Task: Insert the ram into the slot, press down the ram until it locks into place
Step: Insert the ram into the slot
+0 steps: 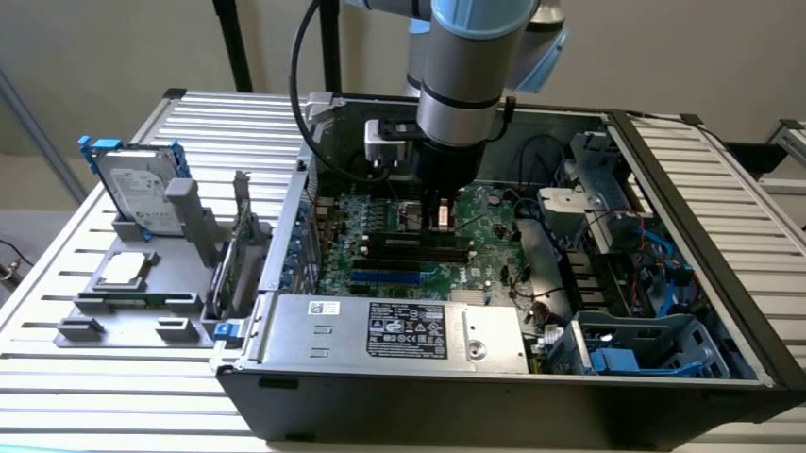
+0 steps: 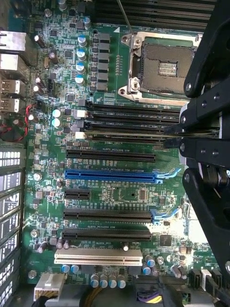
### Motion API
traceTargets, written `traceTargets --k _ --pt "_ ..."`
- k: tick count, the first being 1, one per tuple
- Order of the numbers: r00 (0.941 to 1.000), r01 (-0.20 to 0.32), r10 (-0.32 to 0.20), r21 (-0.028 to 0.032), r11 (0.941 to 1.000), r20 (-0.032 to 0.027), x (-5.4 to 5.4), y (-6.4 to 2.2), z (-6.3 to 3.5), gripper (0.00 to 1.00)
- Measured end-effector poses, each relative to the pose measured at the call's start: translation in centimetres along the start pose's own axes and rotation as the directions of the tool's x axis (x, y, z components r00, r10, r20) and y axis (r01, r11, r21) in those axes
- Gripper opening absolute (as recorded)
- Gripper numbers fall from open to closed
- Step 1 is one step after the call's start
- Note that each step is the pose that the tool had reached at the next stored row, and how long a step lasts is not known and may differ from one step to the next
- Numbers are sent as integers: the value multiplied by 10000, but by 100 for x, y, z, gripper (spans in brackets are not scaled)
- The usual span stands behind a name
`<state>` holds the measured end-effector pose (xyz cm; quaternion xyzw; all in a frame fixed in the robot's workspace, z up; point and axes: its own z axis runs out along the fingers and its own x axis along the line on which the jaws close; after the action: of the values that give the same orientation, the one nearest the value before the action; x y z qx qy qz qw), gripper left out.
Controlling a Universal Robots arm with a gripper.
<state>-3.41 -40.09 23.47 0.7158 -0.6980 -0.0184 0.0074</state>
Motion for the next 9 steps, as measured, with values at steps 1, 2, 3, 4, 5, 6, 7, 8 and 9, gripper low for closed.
traceTargets --k 1,2,3,4,5,6,7,8,9 --pt "10000 -1 1 3 10000 0 0 0 1 14" --pt "10000 -4 4 6 10000 0 0 1 2 14" --pt "10000 -7 7 7 10000 1 1 1 4 14" --pt "10000 -9 9 8 10000 1 1 1 7 14" --pt "10000 -13 13 9 10000 0 1 2 8 14" --pt "10000 -16 16 11 10000 1 2 3 11 14" --pt "10000 -19 19 13 10000 1 2 3 13 14" --pt "10000 -22 22 15 10000 1 2 4 16 14" --pt "10000 -26 26 20 10000 1 2 5 19 14"
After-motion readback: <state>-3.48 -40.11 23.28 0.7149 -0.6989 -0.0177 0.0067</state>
